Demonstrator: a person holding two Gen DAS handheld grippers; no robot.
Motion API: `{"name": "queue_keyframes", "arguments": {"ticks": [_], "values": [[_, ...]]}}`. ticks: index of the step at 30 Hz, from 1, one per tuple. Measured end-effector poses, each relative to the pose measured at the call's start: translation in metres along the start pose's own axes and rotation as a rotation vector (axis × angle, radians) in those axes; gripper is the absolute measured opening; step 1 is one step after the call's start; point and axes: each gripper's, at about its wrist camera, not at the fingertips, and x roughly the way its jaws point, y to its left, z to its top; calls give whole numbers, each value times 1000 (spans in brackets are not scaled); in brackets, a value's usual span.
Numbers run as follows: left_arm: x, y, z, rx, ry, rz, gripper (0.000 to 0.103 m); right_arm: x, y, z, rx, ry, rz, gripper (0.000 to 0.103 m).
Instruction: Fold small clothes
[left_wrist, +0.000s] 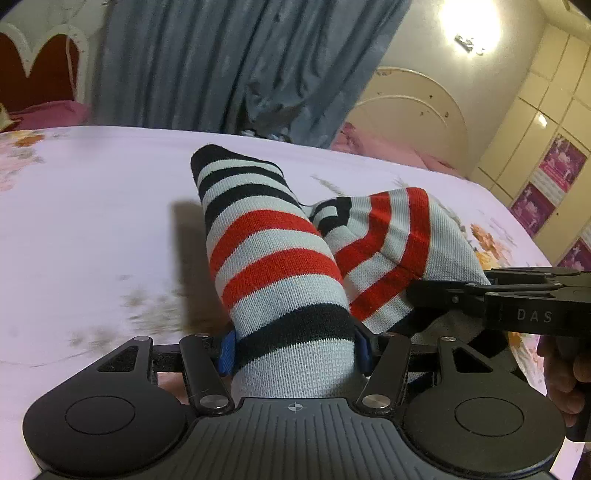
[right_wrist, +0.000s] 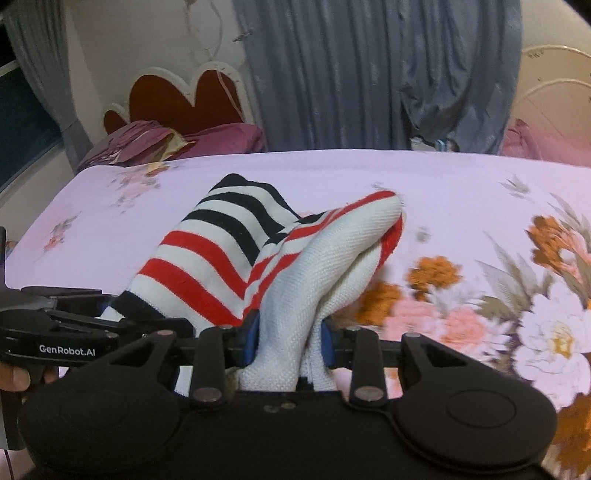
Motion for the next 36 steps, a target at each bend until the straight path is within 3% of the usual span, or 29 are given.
{"name": "queue_keyframes", "arguments": {"ticks": [4,15,22,26,32,34,36], "values": [[5,5,-1,-16,-9,22,58,12,37,2,-20,1,20,31],[-39,95,-22,-52,-18,62,58,50,123,3,-41,10,65,31],[-48,139,-37,-115,-36,30,59,72,140,-1,-22,22,86,31],[-33,157,-51,-164,0,19,69,90,134,-13,3,71,49,31],[-29,166,-62,-208,-28,-16,74,99,119,-26,91,99,63,32],[-39,167,-61,-186,-42,7,79,93,120,-22,74,106,65,38],[-56,168,-57,-168,-90,38,80,76,118,-14,61,55,23,51]]}}
